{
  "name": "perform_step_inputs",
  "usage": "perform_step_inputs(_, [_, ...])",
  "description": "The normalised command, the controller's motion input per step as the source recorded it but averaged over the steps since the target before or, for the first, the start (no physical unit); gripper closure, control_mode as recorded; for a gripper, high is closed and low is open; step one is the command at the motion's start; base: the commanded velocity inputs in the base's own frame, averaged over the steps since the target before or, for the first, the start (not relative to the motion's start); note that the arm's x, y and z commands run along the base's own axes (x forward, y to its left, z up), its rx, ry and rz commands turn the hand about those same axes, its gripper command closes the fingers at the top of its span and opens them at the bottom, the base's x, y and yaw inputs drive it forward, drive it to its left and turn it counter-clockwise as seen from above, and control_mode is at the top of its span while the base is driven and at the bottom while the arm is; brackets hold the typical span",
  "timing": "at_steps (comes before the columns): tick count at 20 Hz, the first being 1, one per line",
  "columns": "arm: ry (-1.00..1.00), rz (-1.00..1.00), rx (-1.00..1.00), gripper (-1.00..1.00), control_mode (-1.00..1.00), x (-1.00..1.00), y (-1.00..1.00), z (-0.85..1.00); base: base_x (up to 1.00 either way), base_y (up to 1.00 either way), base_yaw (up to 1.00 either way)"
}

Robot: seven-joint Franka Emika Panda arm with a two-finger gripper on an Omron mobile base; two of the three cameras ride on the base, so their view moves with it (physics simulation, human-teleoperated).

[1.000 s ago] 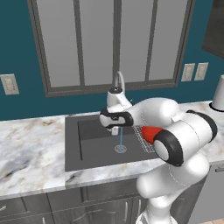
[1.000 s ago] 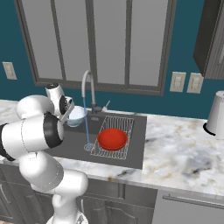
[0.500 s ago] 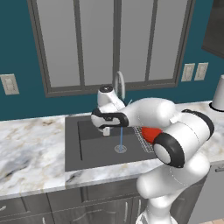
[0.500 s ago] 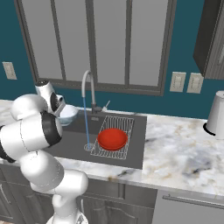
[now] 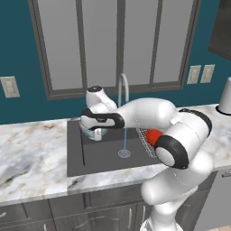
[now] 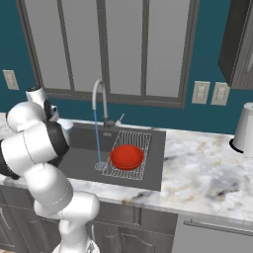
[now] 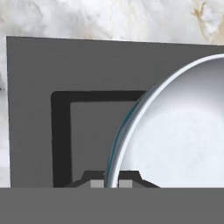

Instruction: Rinse each bowl for a few seconds and place them down in the sink or on the counter.

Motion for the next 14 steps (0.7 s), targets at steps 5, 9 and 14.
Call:
perform_step_inputs(5, [0.01,0.12,-0.12,1.0,-1.0,-0.03,0.56,0.0,0.0,0.0,0.0])
perform_step_inputs(9, [0.0,0.14,-0.09,1.0,-1.0,0.0,0.49,0.0,0.0,0.0,0.0])
perform_step_inputs(14, [-0.01,0.15,-0.06,1.0,-1.0,0.0,0.45,0.0,0.0,0.0,0.0])
